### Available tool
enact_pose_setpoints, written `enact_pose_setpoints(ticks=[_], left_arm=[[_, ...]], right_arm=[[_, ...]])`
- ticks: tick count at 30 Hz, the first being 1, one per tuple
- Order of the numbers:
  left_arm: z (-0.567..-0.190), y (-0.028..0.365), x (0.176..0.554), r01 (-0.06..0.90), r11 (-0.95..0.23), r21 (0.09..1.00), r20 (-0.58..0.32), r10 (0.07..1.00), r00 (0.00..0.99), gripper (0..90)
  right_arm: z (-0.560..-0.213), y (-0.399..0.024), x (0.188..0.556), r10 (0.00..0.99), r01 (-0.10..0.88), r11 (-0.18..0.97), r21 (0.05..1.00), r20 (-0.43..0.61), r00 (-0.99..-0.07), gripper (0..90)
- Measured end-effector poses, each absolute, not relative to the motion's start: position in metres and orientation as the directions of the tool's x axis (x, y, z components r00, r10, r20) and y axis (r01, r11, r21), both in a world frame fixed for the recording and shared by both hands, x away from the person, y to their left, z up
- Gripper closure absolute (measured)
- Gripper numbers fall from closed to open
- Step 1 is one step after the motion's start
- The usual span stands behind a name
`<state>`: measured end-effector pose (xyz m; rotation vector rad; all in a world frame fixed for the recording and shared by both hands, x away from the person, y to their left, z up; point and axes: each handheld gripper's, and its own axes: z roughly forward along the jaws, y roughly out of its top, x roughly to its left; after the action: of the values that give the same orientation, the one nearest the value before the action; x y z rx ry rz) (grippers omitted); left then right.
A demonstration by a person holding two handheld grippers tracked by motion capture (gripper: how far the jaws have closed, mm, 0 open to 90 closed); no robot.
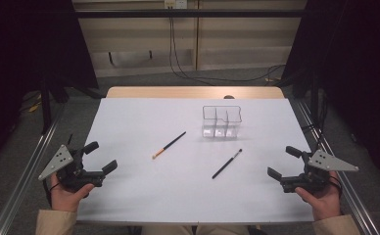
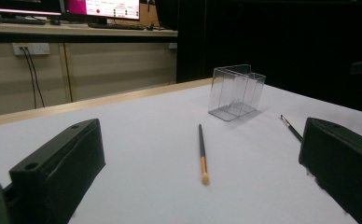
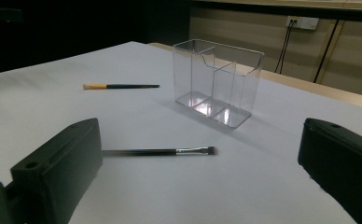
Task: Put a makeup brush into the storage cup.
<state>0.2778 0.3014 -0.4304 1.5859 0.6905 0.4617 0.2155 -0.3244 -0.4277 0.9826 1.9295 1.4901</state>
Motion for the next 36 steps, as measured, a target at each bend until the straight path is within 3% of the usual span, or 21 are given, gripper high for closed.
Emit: enact_pose_setpoints(ticks=[22, 36], left_arm=[[-0.431, 0.28, 0.276, 0.18, -0.084, 0.98, -0.088, 0.63, 0.771, 0.3], [-0.422, 0.258, 0.301, 0.169, -0.029, 0.985, -0.113, 0.631, 0.767, 0.9]], right_arm=[[-0.43, -0.319, 0.229, 0.764, 0.21, 0.15, 0.966, 0.022, -0.644, 0.0], [-0.43, -0.316, 0.231, 0.759, 0.205, 0.148, 0.967, 0.022, -0.65, 0.0]])
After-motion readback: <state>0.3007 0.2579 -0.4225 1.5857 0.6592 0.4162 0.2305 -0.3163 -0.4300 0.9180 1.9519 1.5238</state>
